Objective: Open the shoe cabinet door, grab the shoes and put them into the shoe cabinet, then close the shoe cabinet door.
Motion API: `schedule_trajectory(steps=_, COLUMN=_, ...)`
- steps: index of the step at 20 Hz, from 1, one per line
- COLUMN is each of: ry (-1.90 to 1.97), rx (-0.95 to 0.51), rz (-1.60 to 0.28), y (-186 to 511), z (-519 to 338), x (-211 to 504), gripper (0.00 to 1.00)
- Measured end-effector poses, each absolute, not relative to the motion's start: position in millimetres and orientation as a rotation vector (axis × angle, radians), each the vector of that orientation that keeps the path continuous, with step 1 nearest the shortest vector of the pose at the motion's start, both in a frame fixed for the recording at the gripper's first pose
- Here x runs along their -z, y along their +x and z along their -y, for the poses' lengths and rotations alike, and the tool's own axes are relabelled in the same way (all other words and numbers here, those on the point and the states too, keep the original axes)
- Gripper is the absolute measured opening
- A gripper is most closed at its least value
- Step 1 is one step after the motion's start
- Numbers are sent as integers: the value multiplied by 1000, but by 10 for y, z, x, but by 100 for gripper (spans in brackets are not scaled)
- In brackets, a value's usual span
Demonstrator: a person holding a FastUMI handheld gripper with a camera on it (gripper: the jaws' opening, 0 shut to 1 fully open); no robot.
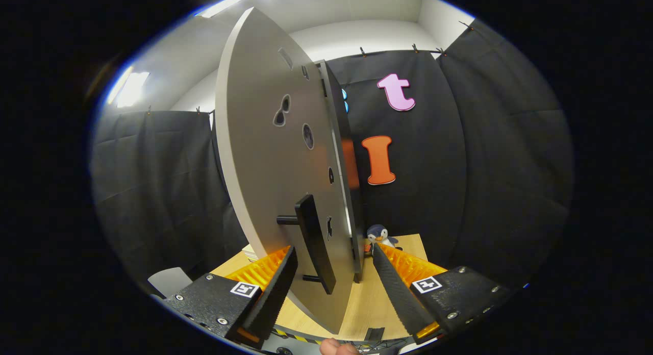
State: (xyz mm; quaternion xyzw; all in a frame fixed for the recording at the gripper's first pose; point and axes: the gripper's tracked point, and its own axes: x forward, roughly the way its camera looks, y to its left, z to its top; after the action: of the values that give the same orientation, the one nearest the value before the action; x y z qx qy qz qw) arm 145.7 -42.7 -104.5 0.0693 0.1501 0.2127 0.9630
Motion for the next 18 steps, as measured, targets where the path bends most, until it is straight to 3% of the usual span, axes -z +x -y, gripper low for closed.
schedule_trajectory(steps=18, ry=44, rx=-382, rz=-319, y=1537, z=-1428, x=1023, gripper=93)
